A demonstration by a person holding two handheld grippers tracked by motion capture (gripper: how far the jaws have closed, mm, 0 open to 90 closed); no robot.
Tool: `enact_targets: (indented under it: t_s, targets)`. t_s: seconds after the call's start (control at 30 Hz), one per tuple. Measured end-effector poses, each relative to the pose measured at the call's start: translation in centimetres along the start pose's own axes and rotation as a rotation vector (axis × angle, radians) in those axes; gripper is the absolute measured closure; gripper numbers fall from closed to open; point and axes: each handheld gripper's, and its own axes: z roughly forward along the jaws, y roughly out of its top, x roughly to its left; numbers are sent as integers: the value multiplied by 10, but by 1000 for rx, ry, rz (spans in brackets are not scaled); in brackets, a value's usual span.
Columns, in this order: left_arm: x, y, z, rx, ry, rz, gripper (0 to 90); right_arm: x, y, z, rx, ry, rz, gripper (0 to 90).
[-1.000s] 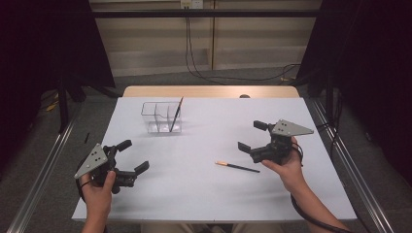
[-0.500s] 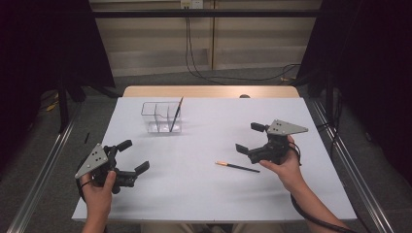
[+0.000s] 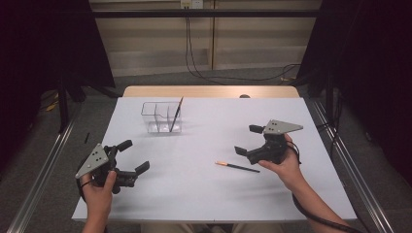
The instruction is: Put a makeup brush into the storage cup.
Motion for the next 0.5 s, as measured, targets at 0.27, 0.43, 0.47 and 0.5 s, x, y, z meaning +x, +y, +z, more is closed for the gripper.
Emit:
enact_targets:
  t_s: [0.27, 0.43, 0.47, 0.5]
  targets:
    - [0, -1, 1, -2, -1, -1, 4, -1, -1, 3, 53, 13, -4, 3]
    - [-1, -1, 2, 6, -2, 2, 4, -3, -1, 5, 89, 15, -14, 3]
    - [-1, -1, 2, 5, -3, 1, 4, -3, -1, 6, 98, 14, -15, 3]
    - [-1, -1, 1, 8, -2, 3, 4, -3, -1, 6, 108, 17, -16, 3]
